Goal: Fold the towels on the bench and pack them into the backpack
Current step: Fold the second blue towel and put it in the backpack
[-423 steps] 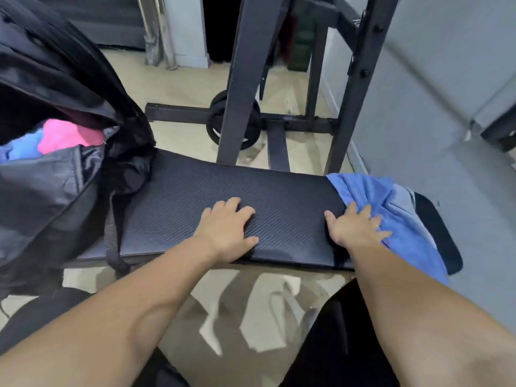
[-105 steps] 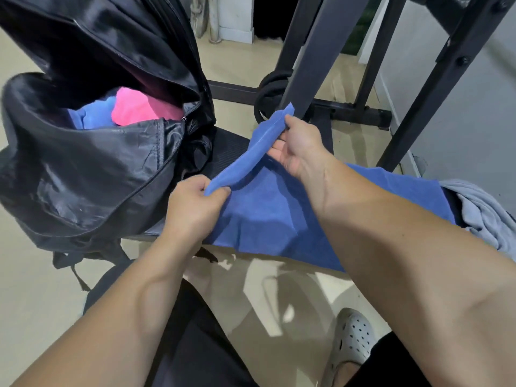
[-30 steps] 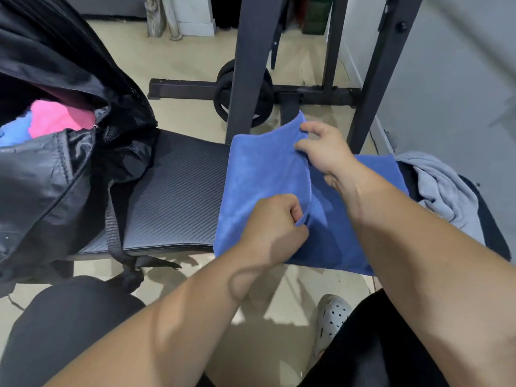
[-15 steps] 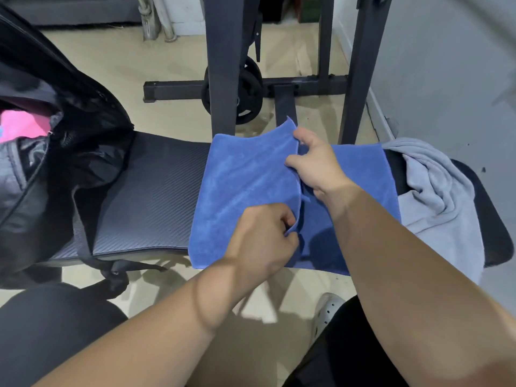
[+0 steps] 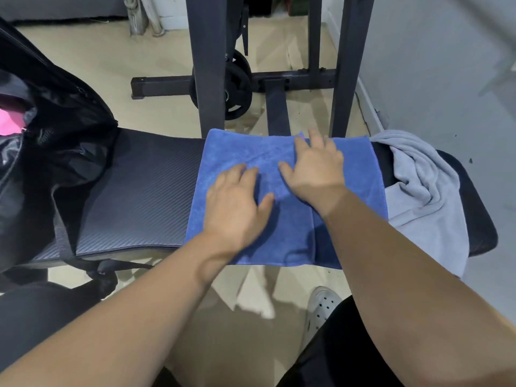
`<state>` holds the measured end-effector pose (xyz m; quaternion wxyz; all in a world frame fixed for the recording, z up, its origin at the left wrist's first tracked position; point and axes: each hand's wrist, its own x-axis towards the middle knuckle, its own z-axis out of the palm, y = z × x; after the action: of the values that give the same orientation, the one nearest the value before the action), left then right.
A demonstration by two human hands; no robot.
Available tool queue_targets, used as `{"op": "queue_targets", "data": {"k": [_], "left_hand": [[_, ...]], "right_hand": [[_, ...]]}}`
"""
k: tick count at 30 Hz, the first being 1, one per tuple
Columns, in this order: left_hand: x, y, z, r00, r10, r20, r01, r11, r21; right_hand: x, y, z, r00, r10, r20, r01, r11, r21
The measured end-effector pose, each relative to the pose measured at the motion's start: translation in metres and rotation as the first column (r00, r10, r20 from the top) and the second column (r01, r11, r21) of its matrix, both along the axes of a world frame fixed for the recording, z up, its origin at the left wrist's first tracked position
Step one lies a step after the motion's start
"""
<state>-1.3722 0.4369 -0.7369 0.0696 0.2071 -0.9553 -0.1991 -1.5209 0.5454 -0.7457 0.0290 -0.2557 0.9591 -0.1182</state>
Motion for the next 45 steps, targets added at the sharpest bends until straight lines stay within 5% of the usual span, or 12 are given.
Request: {"op": "queue_targets", "data": {"k": [3, 6, 26, 31, 38, 45], "left_hand": [[0.0, -0.027, -0.017, 0.967, -0.002, 0.255, 0.041, 0.988, -0.15], [0.005, -0.041, -0.028, 0.94, -0.017, 0.342, 0.072, 0.986, -0.151], [0.095, -0.184, -0.028, 0.929, 0.079, 0.362, -0.007, 0.981, -0.195], [0.095, -0.184, -0.029, 0.934, 0.087, 0.345, 0.009, 0.963, -0.268], [0.085, -0.101, 0.008, 0.988, -0.086, -0.128, 0.046, 0.957, -0.288], [0.091, -0.044, -0.007, 0.968, -0.181, 0.175, 0.205, 0.97, -0.133]], "right_hand": [[0.018, -0.008, -0.02, 0.999, 0.03, 0.022, -0.033, 0.986, 0.163], [0.025, -0.014, -0.033, 0.996, -0.003, 0.092, -0.015, 0.981, 0.194], [0.1, -0.157, -0.025, 0.98, 0.116, 0.163, -0.135, 0.985, 0.11], [0.09, -0.146, -0.014, 0.959, 0.138, 0.247, -0.135, 0.99, -0.029], [0.063, -0.122, -0.006, 0.964, 0.159, 0.213, -0.16, 0.987, -0.017], [0.056, -0.126, -0.004, 0.95, 0.202, 0.24, -0.203, 0.979, -0.023]]}}
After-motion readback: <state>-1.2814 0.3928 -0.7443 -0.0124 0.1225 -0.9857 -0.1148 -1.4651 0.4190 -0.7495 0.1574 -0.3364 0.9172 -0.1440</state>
